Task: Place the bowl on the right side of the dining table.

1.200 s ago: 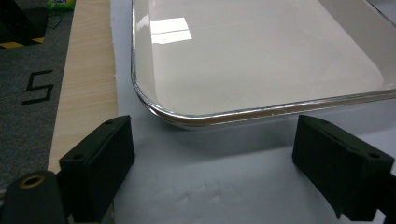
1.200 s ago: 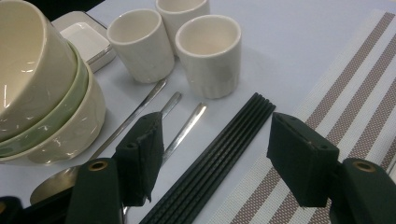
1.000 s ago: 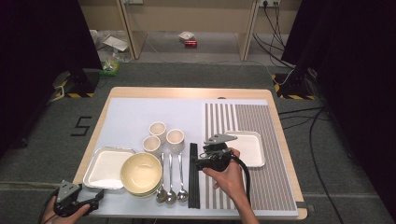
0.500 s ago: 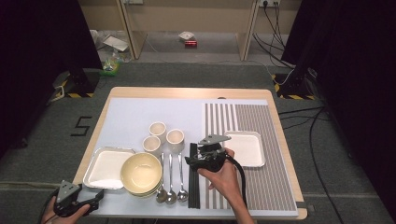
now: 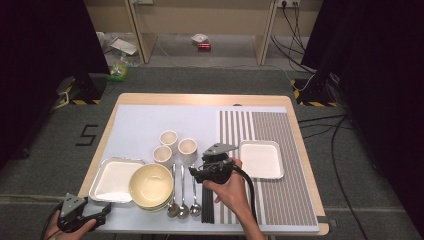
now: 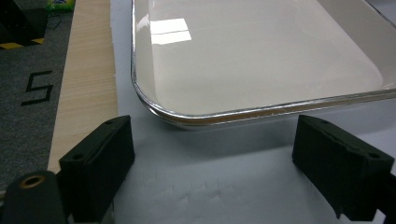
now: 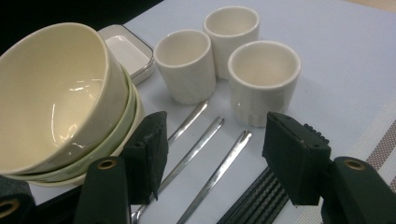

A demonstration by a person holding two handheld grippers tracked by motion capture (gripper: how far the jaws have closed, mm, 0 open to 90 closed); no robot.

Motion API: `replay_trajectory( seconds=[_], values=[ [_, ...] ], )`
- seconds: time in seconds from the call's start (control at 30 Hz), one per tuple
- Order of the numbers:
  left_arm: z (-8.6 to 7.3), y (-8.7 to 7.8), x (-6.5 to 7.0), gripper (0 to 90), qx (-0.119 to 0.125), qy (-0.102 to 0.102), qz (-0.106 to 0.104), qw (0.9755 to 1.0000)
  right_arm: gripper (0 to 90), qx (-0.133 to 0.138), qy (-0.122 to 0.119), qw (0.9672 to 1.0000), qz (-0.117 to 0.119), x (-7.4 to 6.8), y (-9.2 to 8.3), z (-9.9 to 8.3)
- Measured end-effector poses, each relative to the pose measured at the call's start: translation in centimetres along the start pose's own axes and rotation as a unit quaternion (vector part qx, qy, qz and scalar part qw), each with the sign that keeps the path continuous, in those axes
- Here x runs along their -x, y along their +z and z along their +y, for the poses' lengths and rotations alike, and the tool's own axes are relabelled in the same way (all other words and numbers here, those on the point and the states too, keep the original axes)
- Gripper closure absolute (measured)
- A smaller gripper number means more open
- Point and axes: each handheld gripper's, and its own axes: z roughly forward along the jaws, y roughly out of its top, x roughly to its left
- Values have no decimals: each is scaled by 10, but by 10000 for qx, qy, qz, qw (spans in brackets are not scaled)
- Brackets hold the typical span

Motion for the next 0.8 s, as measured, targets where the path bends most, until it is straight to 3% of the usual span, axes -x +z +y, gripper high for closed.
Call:
replay_trajectory(
  seconds=[0.8],
  values=[
    [-1,0,1,116,33,-34,-13,10000,457,-48,-275,9990,344,-31,22,26]
  ],
)
